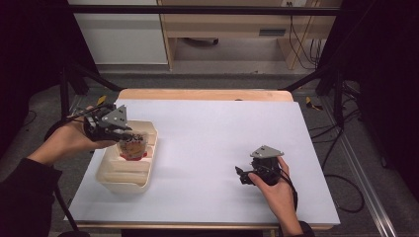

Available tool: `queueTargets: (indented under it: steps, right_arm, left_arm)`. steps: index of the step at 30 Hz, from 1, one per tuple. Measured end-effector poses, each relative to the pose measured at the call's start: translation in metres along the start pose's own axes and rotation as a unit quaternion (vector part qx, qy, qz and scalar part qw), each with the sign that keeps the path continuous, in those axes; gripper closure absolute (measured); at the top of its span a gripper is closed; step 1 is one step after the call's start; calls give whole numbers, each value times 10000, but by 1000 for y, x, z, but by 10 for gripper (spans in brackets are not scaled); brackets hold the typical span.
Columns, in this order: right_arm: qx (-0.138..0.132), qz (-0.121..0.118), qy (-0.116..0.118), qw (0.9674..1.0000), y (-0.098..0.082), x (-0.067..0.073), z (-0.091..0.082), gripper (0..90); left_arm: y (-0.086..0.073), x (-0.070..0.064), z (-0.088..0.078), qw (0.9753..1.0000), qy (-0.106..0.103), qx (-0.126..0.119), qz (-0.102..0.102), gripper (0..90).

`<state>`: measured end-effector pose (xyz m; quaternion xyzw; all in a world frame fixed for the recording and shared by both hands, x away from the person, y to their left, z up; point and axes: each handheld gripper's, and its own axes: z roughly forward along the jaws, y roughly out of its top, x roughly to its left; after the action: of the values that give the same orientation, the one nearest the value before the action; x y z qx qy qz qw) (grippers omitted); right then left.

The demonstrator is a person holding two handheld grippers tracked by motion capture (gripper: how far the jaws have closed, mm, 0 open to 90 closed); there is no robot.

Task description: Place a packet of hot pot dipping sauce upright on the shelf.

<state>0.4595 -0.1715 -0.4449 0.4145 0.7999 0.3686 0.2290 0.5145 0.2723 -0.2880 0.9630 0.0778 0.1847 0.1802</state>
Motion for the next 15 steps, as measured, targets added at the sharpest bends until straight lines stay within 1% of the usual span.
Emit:
queueTargets:
  steps: [3,4,9,12,15]
  right_arm:
    - [8,6,3,10000,0,0,0,90]
    - [11,-23,-2,10000,0,-1,0,90]
    - [31,-26,-11,10000,0,-1,1,90]
    - [39,-57,-14,10000,0,0,1,91]
    - [30,-43,-2,10000,0,0,1,90]
  left_arm:
    - [-1,-1,1,10000,-19,7,2,758]
    - [-2,-1,2,10000,-33,-3,0,758]
    - [-5,-5,11,9999,-125,1,37,758]
    - [-7,-8,16,9998,-179,-25,22,758]
    - [-8,-9,18,9998,-193,0,35,758]
